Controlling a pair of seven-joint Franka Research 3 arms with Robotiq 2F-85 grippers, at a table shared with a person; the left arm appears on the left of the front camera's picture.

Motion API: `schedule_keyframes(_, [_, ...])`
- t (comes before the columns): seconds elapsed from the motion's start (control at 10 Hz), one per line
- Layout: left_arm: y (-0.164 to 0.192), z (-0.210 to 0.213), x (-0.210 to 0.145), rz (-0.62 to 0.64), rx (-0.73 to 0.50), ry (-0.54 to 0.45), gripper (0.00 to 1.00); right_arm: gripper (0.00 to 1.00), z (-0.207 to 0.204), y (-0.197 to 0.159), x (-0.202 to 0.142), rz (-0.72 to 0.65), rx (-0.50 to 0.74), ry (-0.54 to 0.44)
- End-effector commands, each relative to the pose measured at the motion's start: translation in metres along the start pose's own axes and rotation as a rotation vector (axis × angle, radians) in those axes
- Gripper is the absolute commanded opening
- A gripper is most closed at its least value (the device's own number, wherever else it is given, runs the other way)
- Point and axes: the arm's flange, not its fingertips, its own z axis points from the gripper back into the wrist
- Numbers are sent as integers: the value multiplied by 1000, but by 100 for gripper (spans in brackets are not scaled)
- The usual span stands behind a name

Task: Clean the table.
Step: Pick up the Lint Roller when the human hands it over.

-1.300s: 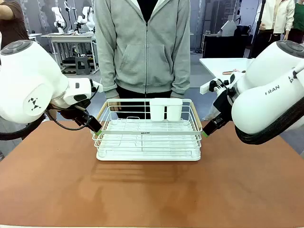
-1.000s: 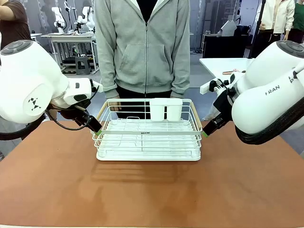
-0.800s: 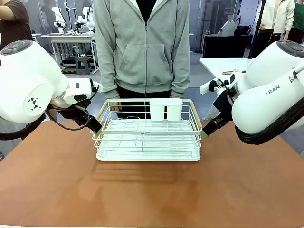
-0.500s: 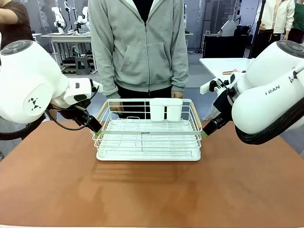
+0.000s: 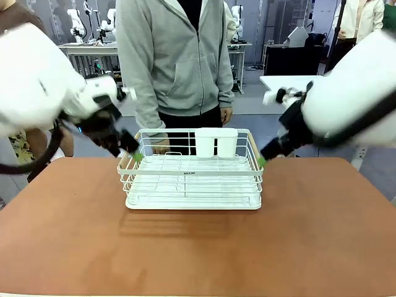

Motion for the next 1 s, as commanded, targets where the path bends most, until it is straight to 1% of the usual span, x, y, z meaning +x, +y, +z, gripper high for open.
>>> schedule_keyframes(0.0, [75,75,21,238,-267,87,100,100,79,-66,-3,-209,317,-64])
schedule_keyframes(0.1, [106,102,16,319,-417,110,100,100,101,-87,-12,-315,430,-87])
schedule_keyframes(0.2, [149,130,0,408,-536,120,100,100,123,-112,-30,-411,549,-90])
schedule_keyframes(0.3, [189,153,-20,485,-613,82,100,100,142,-138,-49,-489,633,-112])
schedule_keyframes(0.4, [227,173,-46,530,-661,61,100,100,158,-162,-70,-556,678,-122])
schedule_keyframes(0.5, [263,189,-71,614,-671,-7,100,100,169,-191,-96,-652,714,-167])
schedule_keyframes(0.6, [292,202,-97,672,-704,-73,100,100,176,-217,-124,-726,751,-206])
schedule_keyframes(0.7, [325,211,-126,731,-692,-99,100,100,180,-242,-152,-781,788,-253])
schedule_keyframes(0.8, [351,212,-149,793,-717,-148,100,100,181,-260,-171,-829,828,-306])
schedule_keyframes(0.9, [369,204,-167,867,-713,-142,100,100,180,-270,-185,-873,818,-345])
